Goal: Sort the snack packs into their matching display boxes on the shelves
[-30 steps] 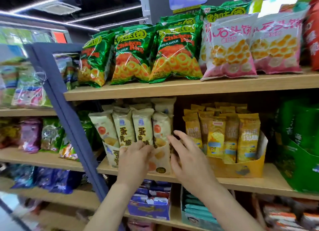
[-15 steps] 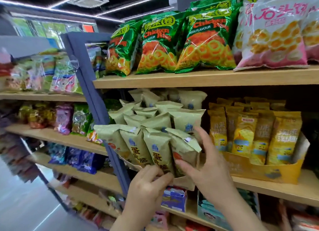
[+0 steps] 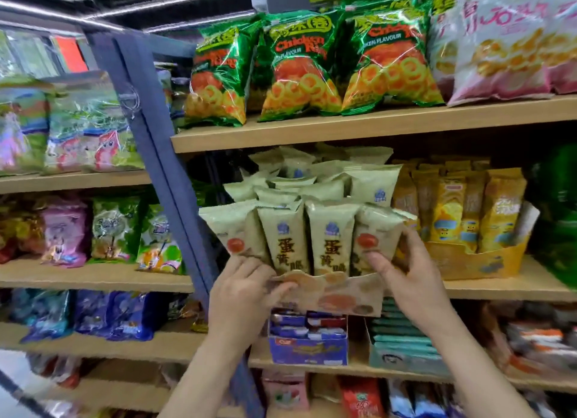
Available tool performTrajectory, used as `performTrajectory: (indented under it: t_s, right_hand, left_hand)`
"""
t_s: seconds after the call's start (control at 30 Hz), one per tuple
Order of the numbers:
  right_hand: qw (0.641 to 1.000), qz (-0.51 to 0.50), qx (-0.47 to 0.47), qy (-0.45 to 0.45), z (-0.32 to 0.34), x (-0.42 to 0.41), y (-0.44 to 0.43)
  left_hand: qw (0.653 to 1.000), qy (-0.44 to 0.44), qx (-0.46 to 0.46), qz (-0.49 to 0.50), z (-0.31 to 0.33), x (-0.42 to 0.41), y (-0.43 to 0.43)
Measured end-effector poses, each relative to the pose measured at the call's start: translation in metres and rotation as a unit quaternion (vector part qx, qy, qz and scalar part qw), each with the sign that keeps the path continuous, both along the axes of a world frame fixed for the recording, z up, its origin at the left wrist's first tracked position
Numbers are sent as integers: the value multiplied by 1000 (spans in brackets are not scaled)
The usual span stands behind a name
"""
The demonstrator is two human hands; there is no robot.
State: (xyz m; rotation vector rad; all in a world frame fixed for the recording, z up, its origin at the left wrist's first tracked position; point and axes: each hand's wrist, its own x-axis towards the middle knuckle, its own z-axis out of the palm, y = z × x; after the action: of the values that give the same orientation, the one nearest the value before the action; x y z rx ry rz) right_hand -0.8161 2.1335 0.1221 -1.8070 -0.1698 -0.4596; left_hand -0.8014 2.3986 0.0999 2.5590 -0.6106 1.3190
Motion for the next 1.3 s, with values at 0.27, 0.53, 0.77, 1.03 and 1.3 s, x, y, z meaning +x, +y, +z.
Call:
performTrajectory:
  t_s: [0.27, 0.53, 0.77, 1.03, 1.3]
  right_hand:
    - [999, -7, -40, 0, -9, 19, 27]
    - [993, -75, -91, 21, -20, 41, 40]
    - [911, -309, -260, -80, -15, 2, -1]
    - [898, -292, -326, 38, -16, 33, -38]
    - [908, -256, -332, -18, -27, 28, -41]
  left_hand:
    - [998, 30, -48, 14, 15, 40, 1]
    - [990, 84, -78, 82, 23, 55, 1]
    - [986, 110, -93, 87, 22, 54, -3]
    - [981, 117, -123, 94, 21, 58, -3]
    - [974, 139, -148, 97, 20, 56, -6]
